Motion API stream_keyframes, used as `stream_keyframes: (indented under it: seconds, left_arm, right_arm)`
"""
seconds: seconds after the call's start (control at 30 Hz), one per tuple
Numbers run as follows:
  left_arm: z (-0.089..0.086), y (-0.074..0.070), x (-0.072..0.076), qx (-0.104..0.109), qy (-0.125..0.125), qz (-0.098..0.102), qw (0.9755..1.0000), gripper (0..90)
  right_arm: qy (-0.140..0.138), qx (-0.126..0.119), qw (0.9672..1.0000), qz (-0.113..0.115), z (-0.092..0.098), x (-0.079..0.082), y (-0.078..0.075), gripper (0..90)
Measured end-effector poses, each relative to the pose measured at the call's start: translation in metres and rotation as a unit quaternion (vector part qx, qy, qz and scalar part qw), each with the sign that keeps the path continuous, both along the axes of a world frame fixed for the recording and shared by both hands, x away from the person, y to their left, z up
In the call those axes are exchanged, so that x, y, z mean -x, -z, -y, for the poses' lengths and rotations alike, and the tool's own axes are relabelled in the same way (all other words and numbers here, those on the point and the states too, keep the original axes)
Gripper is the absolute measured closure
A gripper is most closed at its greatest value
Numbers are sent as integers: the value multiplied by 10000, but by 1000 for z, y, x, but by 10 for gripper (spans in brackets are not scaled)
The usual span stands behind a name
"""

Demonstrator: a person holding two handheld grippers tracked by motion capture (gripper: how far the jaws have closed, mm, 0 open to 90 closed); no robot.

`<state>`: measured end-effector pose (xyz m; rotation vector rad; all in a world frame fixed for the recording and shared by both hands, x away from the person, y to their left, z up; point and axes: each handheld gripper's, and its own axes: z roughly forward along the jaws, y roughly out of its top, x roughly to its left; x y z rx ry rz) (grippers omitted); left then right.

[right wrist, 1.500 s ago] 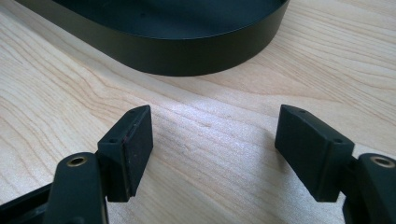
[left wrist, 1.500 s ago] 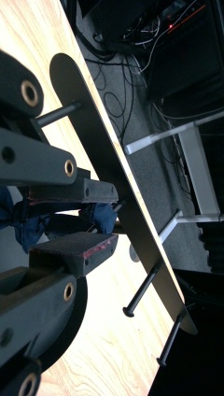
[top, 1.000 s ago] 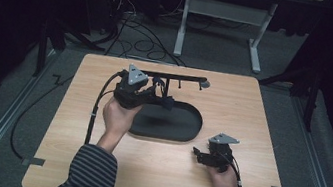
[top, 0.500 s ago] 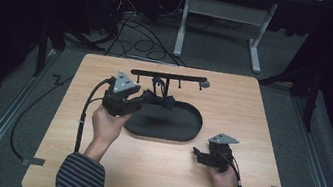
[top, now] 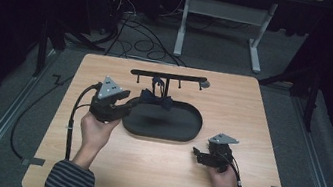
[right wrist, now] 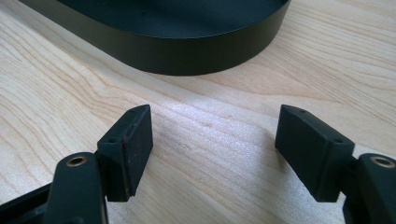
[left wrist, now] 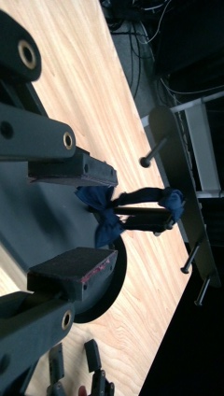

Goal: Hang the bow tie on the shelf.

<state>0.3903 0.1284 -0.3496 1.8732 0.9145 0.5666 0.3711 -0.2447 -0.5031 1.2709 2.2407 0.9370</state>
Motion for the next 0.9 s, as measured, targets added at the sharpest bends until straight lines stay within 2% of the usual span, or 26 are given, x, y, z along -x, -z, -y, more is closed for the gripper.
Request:
stream_keyframes:
  seconds: [0.13, 0.3, 0.9]
  left_arm:
    - [-12, 6, 8, 2, -69, -50, 10000, 569]
    - [-22, 8, 15, 125, -129, -27, 9998, 569]
    - [-45, 12, 40, 332, -249, -23, 9991, 567]
  right_arm:
    - [1, -2, 10000, 0, 0, 0, 0, 290]
    - [3, -1, 10000, -1, 0, 0, 0, 291]
    - [-4, 7, 10000, 0, 0, 0, 0, 291]
